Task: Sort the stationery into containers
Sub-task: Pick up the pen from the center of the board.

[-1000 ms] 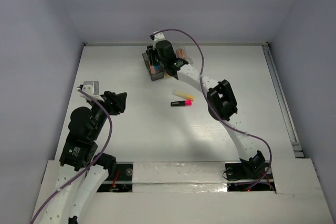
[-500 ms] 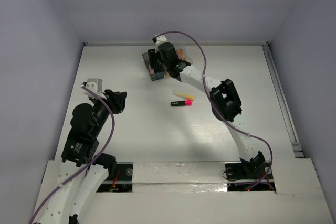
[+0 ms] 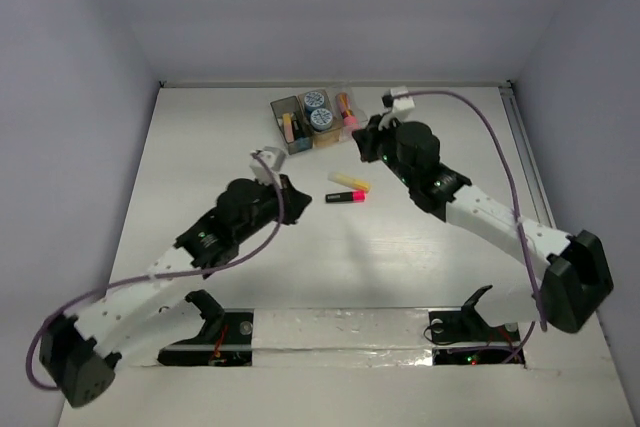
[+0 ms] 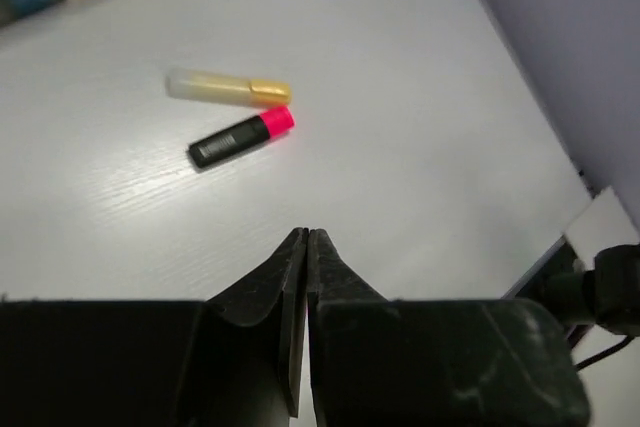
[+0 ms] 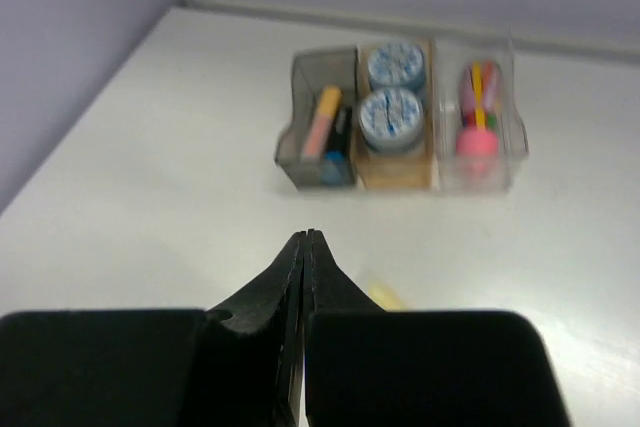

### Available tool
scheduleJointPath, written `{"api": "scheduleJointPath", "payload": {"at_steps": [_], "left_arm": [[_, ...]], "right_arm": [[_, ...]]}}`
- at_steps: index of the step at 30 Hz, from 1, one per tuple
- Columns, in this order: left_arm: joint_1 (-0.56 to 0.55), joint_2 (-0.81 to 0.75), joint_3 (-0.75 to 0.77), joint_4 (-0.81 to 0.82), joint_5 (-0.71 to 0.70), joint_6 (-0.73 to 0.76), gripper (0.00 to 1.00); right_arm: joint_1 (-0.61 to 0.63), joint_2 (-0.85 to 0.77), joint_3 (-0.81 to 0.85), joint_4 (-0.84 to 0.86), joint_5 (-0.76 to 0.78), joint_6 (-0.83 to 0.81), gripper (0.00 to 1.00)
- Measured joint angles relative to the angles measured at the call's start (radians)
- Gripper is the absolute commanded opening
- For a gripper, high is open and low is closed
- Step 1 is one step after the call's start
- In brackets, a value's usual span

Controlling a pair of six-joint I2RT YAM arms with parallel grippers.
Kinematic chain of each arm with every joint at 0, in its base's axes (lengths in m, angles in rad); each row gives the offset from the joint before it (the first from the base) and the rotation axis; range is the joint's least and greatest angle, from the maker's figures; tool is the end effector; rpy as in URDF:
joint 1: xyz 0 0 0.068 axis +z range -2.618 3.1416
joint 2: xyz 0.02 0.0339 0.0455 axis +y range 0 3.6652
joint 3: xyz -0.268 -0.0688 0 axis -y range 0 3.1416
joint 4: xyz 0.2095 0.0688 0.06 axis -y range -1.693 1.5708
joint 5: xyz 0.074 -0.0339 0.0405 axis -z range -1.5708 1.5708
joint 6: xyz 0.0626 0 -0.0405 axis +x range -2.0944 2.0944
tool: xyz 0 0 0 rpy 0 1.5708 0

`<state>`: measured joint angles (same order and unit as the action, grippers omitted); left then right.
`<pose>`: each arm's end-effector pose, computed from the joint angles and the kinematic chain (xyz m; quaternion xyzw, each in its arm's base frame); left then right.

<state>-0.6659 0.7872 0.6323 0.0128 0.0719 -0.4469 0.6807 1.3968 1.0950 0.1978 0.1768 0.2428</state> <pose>0.1405 -0.1161 0.3110 0.1059 0.7479 -0.3688 0.5416 0.2606 0.1968 0.3584 -0.1030 0.7352 0.2383 0.6262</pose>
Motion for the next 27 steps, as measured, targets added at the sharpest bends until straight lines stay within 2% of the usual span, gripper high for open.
{"api": "scheduleJointPath", "payload": {"at_steps": [2,4,6,9,12,14,18,23,27], "left_arm": [[-0.108,0.120,0.018,0.037,-0.069,-0.002,0.05],[-0.158,0.262,0.041,0.079,-0.127,0.014,0.13],[-0.172,0.378,0.045,0.134,-0.167,0.058,0.26],[-0.177,0.509,0.045,0.222,-0.181,0.144,0.39],[-0.177,0.611,0.074,0.272,-0.163,0.240,0.47],[-0.177,0.678,0.113,0.297,-0.138,0.293,0.49],[-0.177,0.798,0.225,0.305,-0.089,0.387,0.50],[-0.177,0.954,0.380,0.291,-0.046,0.478,0.49],[-0.177,1.028,0.423,0.264,-0.037,0.526,0.48]], "right_arm": [[-0.005,-0.085,-0.116,-0.014,0.005,0.021,0.05],[-0.007,-0.148,-0.213,-0.046,0.008,0.043,0.05],[-0.008,-0.213,-0.298,-0.084,0.021,0.071,0.05],[-0.014,-0.377,-0.426,-0.143,0.056,0.111,0.08],[-0.019,-0.557,-0.475,-0.191,0.082,0.137,0.13],[-0.020,-0.640,-0.475,-0.192,0.094,0.146,0.19],[-0.020,-0.725,-0.477,-0.200,0.108,0.154,0.21],[-0.020,-0.735,-0.497,-0.235,0.108,0.154,0.21],[-0.020,-0.729,-0.510,-0.273,0.103,0.154,0.21]]}}
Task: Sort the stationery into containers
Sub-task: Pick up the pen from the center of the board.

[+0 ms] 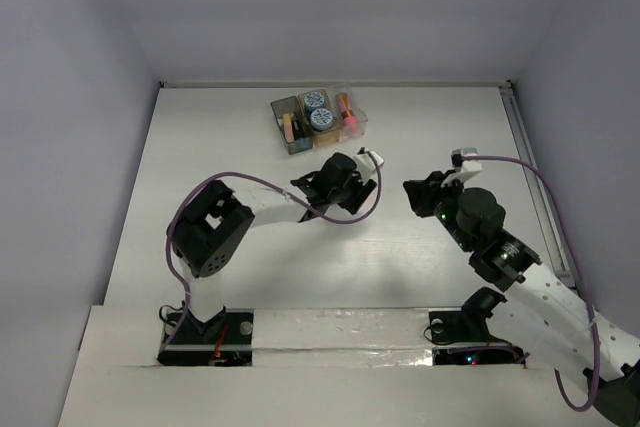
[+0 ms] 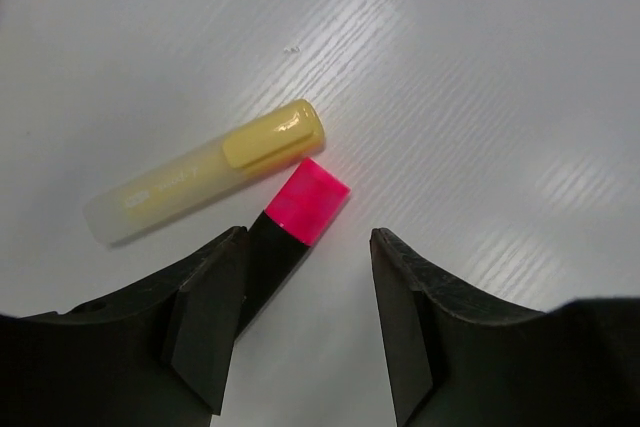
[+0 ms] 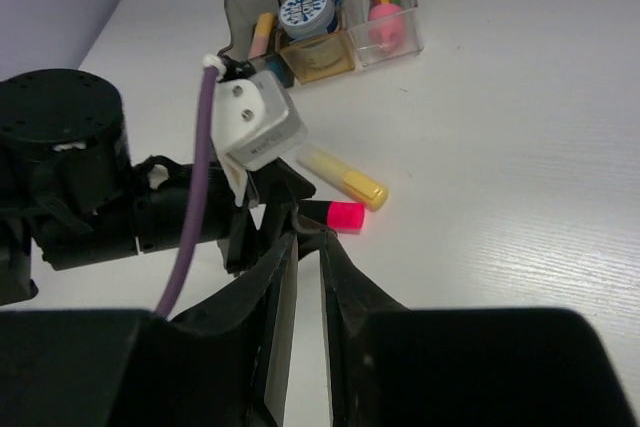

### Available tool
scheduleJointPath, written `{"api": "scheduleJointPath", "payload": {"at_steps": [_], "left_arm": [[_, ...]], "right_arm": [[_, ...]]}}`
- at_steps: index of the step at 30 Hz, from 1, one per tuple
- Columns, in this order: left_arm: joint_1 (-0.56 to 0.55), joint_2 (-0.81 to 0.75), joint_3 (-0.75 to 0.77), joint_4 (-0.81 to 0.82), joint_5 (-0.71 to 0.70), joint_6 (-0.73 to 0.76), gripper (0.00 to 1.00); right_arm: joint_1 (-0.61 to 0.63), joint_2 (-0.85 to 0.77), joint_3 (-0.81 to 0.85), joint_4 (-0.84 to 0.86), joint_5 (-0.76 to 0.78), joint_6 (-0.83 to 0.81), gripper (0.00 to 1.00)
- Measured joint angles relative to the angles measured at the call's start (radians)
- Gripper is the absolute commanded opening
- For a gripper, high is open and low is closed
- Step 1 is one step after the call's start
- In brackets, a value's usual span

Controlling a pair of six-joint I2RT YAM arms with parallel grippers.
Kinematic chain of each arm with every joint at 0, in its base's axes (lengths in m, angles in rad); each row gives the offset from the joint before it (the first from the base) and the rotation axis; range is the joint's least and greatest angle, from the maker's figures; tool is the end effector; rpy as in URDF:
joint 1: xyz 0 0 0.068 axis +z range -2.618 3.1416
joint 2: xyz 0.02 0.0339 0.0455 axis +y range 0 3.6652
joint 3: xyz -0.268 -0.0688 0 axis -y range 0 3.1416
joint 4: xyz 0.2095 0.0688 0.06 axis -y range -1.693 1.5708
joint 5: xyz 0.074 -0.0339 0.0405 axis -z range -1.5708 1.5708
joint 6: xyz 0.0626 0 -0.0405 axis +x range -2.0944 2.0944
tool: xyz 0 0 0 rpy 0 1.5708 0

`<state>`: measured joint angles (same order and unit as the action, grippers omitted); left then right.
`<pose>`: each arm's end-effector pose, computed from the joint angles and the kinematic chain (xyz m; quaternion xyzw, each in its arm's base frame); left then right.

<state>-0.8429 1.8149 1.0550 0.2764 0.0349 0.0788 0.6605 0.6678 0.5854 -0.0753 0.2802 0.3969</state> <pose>0.2637 -0.2992 0.2093 0.3886 0.7624 -0.2067 0.4743 0.1336 0.0819 0.3009 -0.0091 0.7585 0.2326 0.6087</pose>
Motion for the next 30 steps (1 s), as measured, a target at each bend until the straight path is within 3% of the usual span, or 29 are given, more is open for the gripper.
{"api": "scheduleJointPath", "payload": {"at_steps": [16,20,21,23,25,30], "left_arm": [[0.010,0.113,0.049,-0.055,-0.009,0.075,0.46],[0.014,0.114,0.049,-0.051,0.011,0.065,0.34],[0.014,0.114,0.049,-0.051,0.015,0.061,0.25],[0.014,0.114,0.047,-0.048,0.019,0.055,0.20],[0.016,0.111,0.031,-0.024,0.021,0.046,0.08],[0.020,0.025,-0.087,0.027,0.018,-0.006,0.02]], "right_arm": [[0.000,0.035,0.000,-0.001,-0.049,-0.001,0.21],[0.000,0.047,0.000,-0.001,-0.053,-0.001,0.21],[0.000,0.051,0.000,-0.001,-0.053,-0.001,0.21],[0.000,0.062,0.000,-0.001,-0.054,-0.001,0.22],[0.000,0.074,0.000,-0.001,-0.056,0.000,0.22],[0.000,0.108,0.001,0.000,-0.056,0.000,0.23]]}}
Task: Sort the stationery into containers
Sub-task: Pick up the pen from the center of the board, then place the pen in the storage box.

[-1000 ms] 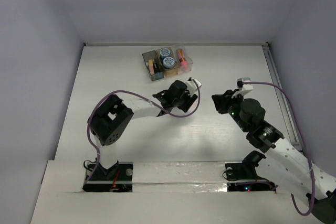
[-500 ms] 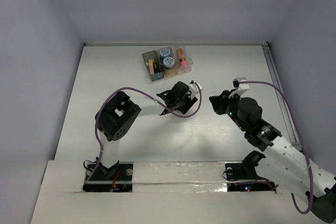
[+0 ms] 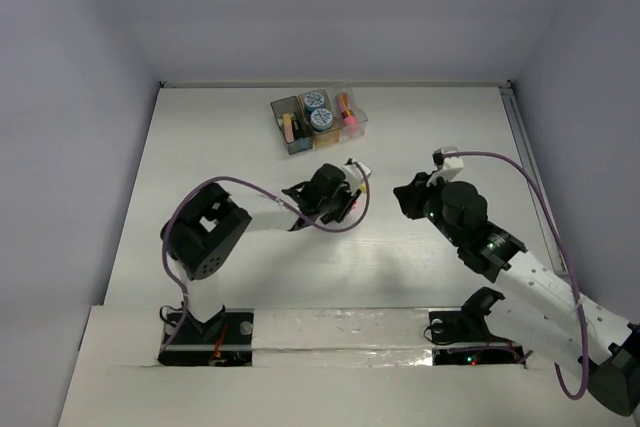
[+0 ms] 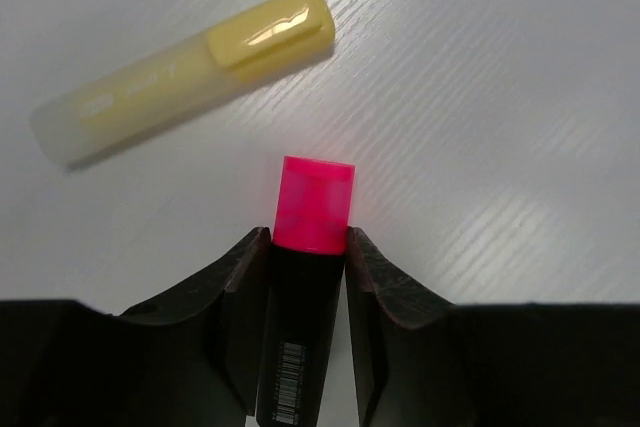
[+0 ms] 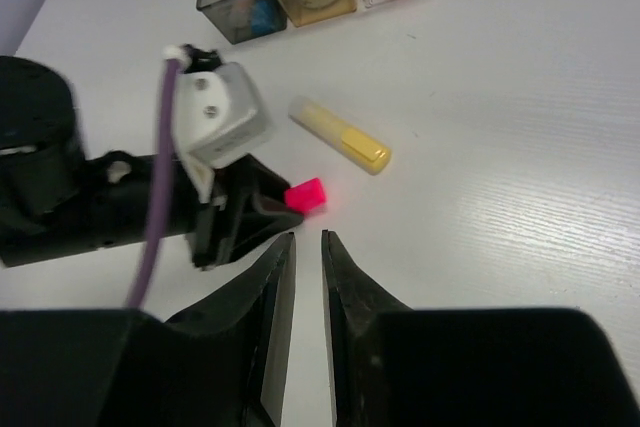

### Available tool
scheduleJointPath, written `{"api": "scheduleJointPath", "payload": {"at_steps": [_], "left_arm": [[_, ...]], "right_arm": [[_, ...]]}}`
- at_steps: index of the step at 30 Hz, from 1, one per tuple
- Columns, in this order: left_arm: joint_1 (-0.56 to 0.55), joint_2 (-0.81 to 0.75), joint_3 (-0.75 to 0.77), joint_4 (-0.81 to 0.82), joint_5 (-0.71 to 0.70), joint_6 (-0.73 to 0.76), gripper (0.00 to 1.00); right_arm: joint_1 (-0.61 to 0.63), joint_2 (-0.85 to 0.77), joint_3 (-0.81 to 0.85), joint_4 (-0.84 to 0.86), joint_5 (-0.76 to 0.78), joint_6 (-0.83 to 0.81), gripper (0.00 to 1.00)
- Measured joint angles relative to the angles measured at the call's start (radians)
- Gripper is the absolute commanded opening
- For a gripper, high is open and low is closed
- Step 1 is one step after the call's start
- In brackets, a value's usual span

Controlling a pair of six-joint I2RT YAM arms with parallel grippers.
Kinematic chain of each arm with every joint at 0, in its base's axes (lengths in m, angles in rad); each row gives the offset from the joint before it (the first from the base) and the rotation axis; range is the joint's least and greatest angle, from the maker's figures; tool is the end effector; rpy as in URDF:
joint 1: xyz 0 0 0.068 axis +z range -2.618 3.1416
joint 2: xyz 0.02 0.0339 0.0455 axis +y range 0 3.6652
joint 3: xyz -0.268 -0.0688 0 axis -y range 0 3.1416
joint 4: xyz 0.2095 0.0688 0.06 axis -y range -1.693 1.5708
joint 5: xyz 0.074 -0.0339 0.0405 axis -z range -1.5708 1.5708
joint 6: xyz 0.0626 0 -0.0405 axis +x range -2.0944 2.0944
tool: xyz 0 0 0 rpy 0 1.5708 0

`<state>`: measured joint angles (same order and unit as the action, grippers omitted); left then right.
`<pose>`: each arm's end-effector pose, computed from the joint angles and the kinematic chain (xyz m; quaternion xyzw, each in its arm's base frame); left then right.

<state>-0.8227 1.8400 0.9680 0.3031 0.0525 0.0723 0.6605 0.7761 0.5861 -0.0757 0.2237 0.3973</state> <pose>0.2608 -0.2859 0.1765 0.3908 0.7850 -0.1974 0.4383 0.1476 0.0971 0.2851 -0.0364 0.7916 0.2279 0.5657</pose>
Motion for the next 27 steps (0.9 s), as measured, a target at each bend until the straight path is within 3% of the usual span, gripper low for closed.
{"api": "scheduleJointPath", "payload": {"at_steps": [7,12,17,27], "left_arm": [[0.038,-0.286,-0.160,0.041,-0.014,-0.127,0.02],[0.201,-0.383,-0.121,0.092,-0.061,-0.279,0.02],[0.368,-0.339,-0.010,0.089,-0.090,-0.438,0.03],[0.484,-0.009,0.358,0.049,-0.079,-0.623,0.03]], "right_arm": [[0.000,0.035,0.012,-0.003,-0.007,-0.002,0.22],[0.000,0.089,0.028,0.008,-0.052,-0.001,0.23],[0.000,0.183,0.032,0.009,-0.100,-0.002,0.23],[0.000,0.254,0.036,0.012,-0.147,-0.019,0.24]]}}
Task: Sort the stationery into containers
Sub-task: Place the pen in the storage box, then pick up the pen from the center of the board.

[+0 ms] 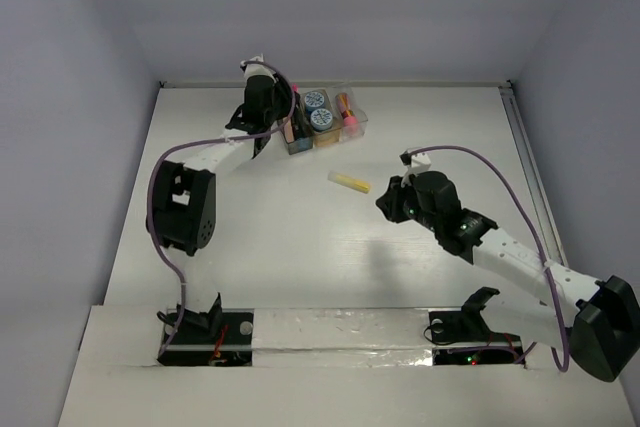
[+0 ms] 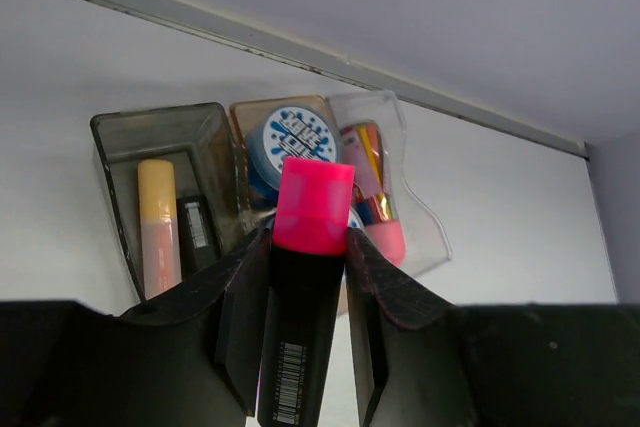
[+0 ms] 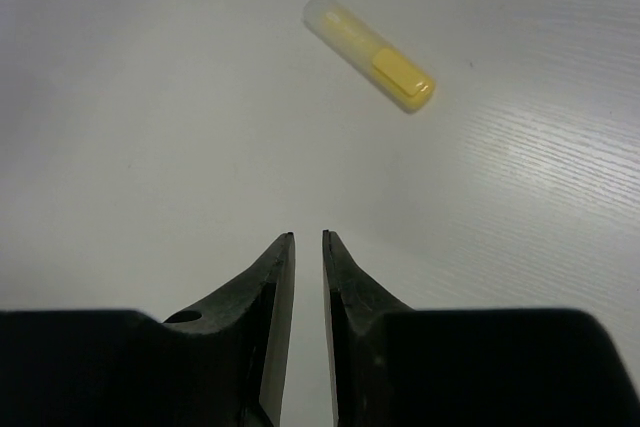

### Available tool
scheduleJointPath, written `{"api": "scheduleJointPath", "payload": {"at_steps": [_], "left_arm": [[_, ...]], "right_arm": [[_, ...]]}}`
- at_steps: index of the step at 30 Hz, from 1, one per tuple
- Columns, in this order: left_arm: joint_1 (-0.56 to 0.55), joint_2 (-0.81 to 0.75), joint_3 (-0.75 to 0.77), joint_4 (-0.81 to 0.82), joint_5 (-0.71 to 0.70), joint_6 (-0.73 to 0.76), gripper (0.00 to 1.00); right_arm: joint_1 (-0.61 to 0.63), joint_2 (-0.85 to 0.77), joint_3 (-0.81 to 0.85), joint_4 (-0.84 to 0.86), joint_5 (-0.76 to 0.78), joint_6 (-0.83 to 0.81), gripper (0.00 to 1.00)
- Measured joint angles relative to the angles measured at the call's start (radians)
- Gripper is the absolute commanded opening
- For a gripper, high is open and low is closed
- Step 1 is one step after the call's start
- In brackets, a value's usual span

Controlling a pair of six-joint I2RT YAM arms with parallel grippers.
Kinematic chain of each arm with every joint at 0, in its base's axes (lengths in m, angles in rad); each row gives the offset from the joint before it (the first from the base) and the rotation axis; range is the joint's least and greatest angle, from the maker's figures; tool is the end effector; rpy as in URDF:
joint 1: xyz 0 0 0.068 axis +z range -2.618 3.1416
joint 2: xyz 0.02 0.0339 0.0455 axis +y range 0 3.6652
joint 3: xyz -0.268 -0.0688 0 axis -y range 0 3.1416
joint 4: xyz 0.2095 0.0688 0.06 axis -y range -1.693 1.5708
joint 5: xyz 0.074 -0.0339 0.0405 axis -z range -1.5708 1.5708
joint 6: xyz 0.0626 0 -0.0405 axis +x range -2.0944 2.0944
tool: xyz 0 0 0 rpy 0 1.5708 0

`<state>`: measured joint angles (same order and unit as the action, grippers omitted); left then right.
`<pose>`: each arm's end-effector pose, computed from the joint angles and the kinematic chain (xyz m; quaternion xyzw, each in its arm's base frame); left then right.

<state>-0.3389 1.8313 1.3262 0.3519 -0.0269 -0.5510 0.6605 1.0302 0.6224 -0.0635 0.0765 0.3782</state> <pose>0.4121 -0.1435 0.3027 -0.0891 0.7539 -0.2709 0.5919 0.1765 0.1310 0.2533 -0.1001 0.8464 0.2308 0.4694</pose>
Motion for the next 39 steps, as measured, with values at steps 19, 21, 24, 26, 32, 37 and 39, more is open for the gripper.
{"api": "scheduleJointPath", "payload": {"at_steps": [19,21,24,26,32,37,39], "left_arm": [[0.029,0.235,0.112,-0.011,-0.084,-0.137,0.21],[0.029,0.235,0.112,-0.010,-0.088,-0.138,0.31],[0.029,0.235,0.112,-0.005,-0.095,-0.138,0.54],[0.029,0.235,0.112,0.003,-0.097,-0.137,0.58],[0.029,0.218,0.067,0.034,-0.100,-0.130,0.60],[0.029,0.064,-0.087,0.055,-0.099,-0.115,0.56],[0.022,-0.051,-0.165,0.074,-0.103,-0.111,0.53]], "right_arm": [[0.000,0.157,0.039,0.005,-0.025,-0.043,0.54],[0.000,0.185,0.045,0.004,-0.025,-0.046,0.58],[0.000,0.202,0.045,0.002,-0.024,-0.046,0.62],[0.000,0.206,0.051,-0.001,-0.023,-0.046,0.66],[0.000,0.279,0.132,-0.013,-0.010,-0.049,0.83],[-0.001,0.384,0.217,-0.059,0.021,-0.098,0.91],[-0.010,0.435,0.275,-0.086,0.021,-0.137,0.91]]}}
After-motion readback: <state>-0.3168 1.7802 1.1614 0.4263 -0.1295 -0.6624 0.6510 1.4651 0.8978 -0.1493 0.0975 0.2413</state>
